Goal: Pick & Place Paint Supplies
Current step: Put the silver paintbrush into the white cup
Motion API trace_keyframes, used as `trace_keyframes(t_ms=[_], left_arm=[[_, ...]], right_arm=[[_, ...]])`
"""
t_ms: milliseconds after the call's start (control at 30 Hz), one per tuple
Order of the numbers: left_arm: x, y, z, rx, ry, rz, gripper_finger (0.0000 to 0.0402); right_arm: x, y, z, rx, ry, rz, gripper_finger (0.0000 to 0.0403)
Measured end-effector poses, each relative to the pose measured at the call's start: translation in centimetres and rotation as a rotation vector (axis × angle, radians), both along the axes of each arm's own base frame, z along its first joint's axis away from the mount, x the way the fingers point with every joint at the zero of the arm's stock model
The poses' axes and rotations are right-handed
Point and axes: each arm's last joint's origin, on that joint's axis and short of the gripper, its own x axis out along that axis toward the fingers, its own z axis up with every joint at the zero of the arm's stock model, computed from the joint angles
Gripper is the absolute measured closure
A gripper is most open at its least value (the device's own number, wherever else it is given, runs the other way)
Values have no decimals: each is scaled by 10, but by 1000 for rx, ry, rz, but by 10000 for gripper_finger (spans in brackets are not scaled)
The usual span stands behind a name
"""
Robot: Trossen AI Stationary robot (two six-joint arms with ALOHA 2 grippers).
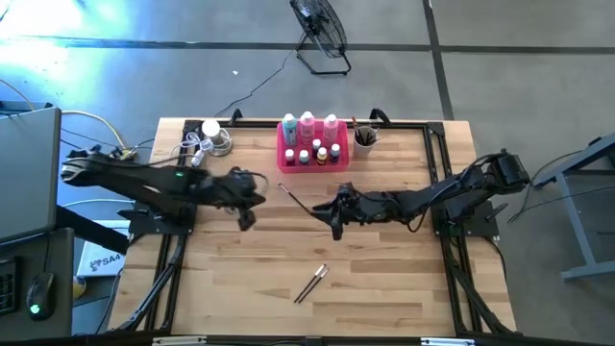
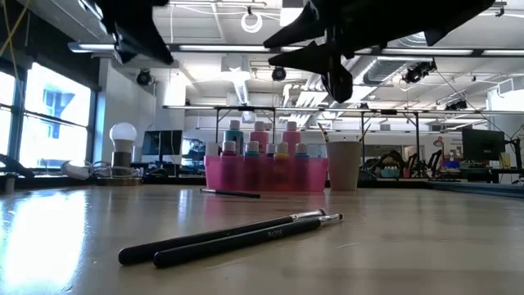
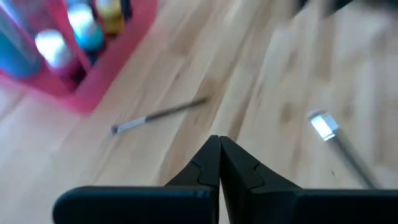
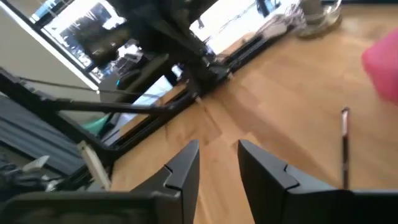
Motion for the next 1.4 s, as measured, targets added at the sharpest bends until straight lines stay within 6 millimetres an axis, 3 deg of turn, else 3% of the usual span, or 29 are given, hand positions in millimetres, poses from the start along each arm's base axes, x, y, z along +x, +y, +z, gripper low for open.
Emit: trace_keyframes(t_ms=[133,300,433,600,700,933,1167,1400], left_arm=[[-31,4,26,2,-153,34,402],[-70,10,44,15,-257,39,402],[-100,17,37,99,-260,61,402],[-129,21,14,80,-332,60,402],[-135,21,-2,56,-372,67,402],[-135,22,-24,158,-362,22,402],[-134,22,-21,176,-396,53,402],[-133,23,-17,195,-434,56,402]], right_arm=[[1,-6,1,-39,-7,-14,314],[3,-16,4,-17,-38,-60,330],[3,-22,5,-40,-48,-73,339],[3,-26,5,19,-58,-138,373],[3,-27,6,0,-63,-205,396],[17,-33,21,-108,-39,-273,401],[40,-36,29,-164,-19,-292,401],[50,-37,19,-205,41,-287,401]])
